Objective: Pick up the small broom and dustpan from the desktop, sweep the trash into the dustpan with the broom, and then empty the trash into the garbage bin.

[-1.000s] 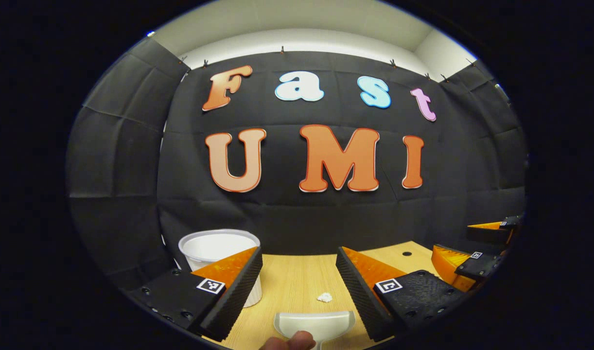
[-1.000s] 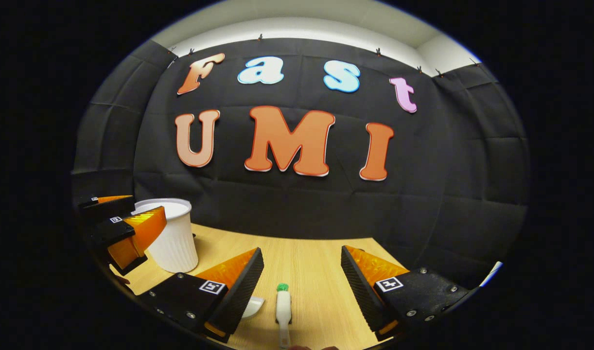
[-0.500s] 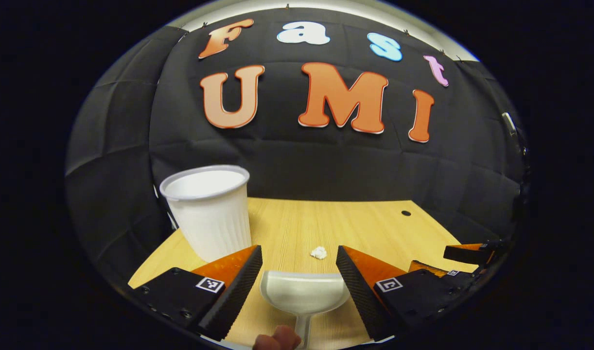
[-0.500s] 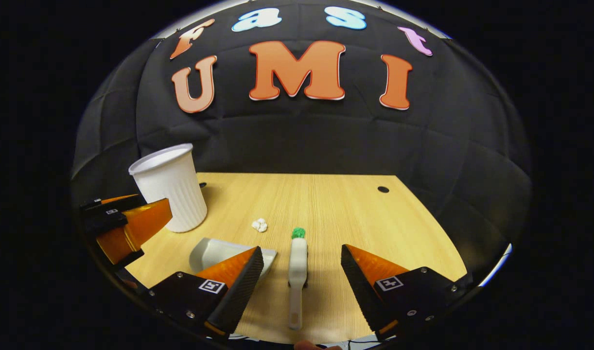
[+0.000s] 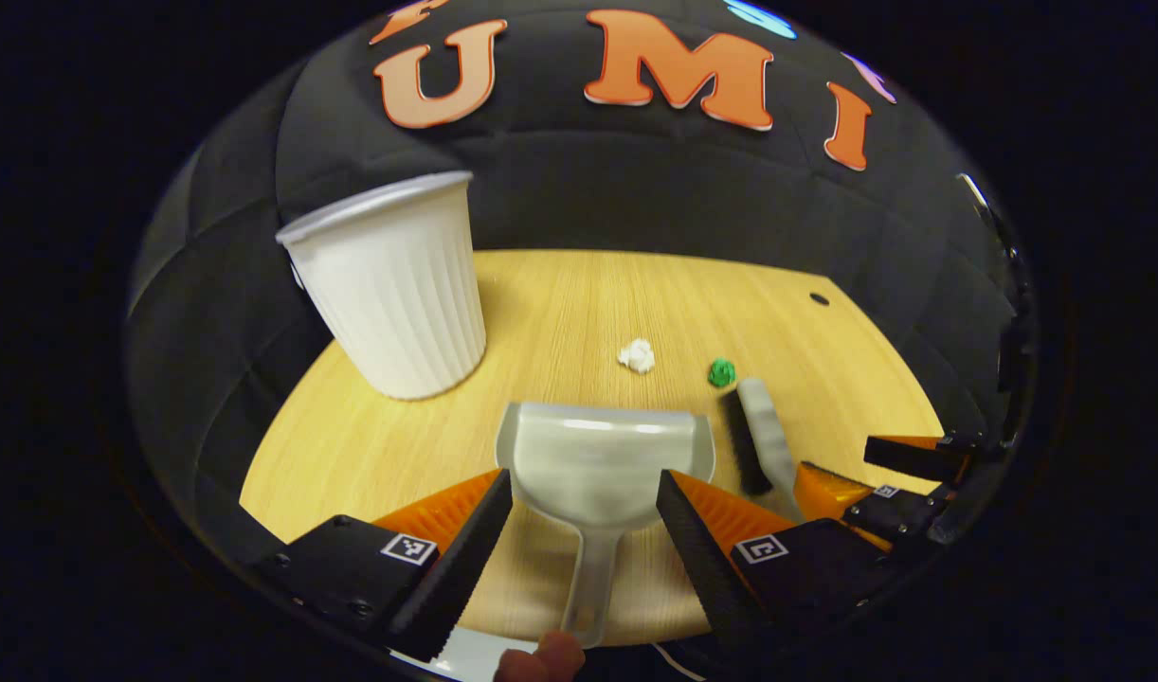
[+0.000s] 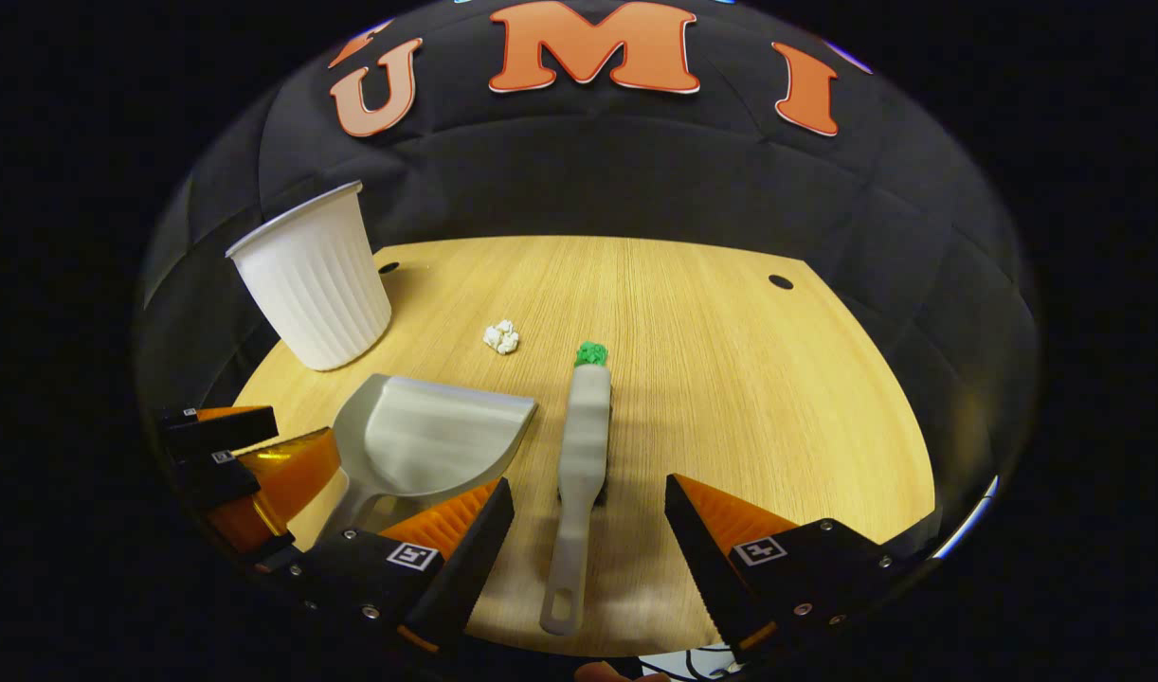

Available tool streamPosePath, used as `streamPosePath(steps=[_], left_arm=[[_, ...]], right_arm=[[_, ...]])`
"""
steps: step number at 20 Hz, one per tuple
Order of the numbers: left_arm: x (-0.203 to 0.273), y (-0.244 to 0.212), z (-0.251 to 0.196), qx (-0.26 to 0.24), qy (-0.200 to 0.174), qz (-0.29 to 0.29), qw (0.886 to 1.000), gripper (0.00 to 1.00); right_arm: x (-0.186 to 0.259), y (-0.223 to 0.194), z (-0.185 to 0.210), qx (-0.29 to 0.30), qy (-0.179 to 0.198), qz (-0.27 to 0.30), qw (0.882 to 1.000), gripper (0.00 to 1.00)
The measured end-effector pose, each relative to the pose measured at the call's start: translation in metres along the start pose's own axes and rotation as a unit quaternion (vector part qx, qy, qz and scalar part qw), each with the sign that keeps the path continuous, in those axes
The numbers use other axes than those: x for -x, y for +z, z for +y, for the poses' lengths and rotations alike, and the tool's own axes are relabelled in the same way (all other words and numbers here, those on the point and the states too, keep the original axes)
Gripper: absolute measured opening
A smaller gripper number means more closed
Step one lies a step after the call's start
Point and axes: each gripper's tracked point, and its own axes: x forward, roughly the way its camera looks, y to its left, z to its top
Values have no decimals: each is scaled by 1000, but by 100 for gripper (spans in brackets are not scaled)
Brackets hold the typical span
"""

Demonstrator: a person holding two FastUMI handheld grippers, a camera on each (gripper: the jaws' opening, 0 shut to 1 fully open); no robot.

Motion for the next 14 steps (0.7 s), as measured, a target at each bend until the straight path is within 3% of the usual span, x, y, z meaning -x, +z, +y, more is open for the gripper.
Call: streamPosePath(steps=[6,14], left_arm=[[1,-18,-3,21,-9,113,993,99],[-12,-44,-23,52,-22,233,971,100]], right_arm=[[-17,-24,3,3,21,64,998,97],[-36,-48,6,28,31,131,990,97]])
